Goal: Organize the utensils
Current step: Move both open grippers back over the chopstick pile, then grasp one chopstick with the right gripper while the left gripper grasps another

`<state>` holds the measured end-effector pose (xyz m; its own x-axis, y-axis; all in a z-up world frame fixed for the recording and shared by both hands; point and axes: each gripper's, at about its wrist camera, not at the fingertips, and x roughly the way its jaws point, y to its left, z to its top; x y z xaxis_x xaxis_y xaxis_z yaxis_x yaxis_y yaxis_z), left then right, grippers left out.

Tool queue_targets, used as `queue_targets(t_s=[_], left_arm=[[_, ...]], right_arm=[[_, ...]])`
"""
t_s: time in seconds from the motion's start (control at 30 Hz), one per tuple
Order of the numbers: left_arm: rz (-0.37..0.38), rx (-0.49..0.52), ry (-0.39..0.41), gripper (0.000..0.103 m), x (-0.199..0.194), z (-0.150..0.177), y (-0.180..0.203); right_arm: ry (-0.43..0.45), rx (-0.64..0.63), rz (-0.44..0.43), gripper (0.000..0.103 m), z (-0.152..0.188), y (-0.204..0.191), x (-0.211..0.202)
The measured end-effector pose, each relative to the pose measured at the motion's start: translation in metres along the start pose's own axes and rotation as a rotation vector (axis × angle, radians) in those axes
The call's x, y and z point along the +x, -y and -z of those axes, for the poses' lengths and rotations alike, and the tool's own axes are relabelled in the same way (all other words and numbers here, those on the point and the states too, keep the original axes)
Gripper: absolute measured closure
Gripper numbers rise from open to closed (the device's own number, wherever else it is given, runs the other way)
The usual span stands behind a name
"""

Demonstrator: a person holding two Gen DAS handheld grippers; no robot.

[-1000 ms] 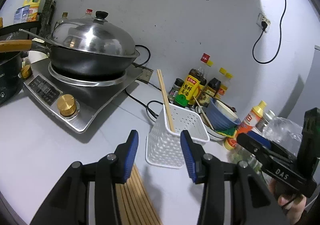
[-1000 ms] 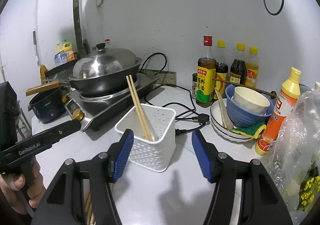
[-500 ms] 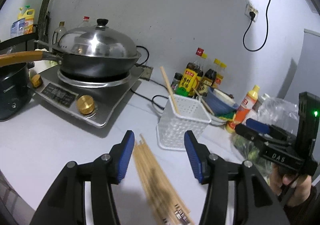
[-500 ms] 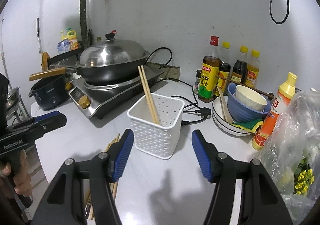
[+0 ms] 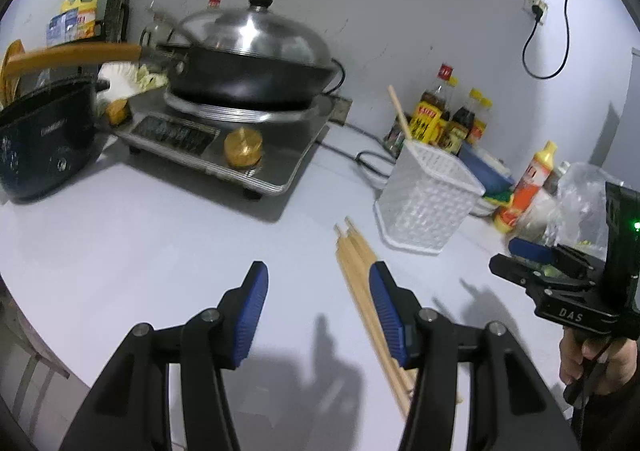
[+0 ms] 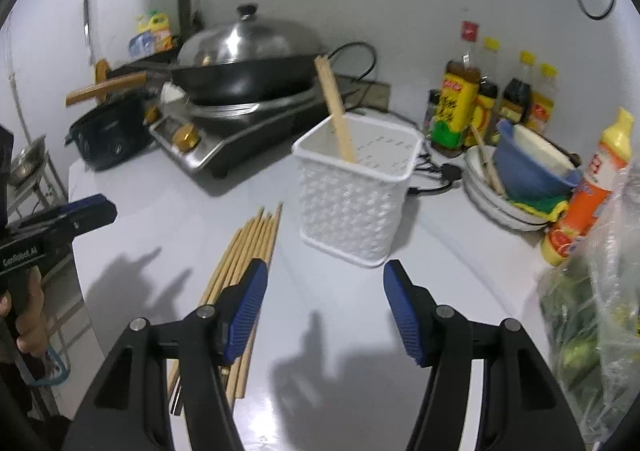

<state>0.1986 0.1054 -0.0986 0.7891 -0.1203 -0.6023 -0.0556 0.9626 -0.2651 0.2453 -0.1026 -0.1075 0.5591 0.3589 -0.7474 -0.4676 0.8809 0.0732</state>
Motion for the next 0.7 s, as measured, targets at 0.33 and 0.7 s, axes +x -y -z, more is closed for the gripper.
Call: queue_targets(t_s=[0.33, 0.7], left_arm=[[-0.03, 0.027, -0.059, 0.05, 0.012, 0.027, -0.018], [-0.023, 0.007, -0.091, 0.05, 0.022, 0.034, -0.033]], right_arm=[[-0.123, 0.01, -0.049, 0.045, 0.015, -0.024, 0.058], [-0.199, 0.002, -0.065, 0.073, 0.017, -0.036, 0.099]])
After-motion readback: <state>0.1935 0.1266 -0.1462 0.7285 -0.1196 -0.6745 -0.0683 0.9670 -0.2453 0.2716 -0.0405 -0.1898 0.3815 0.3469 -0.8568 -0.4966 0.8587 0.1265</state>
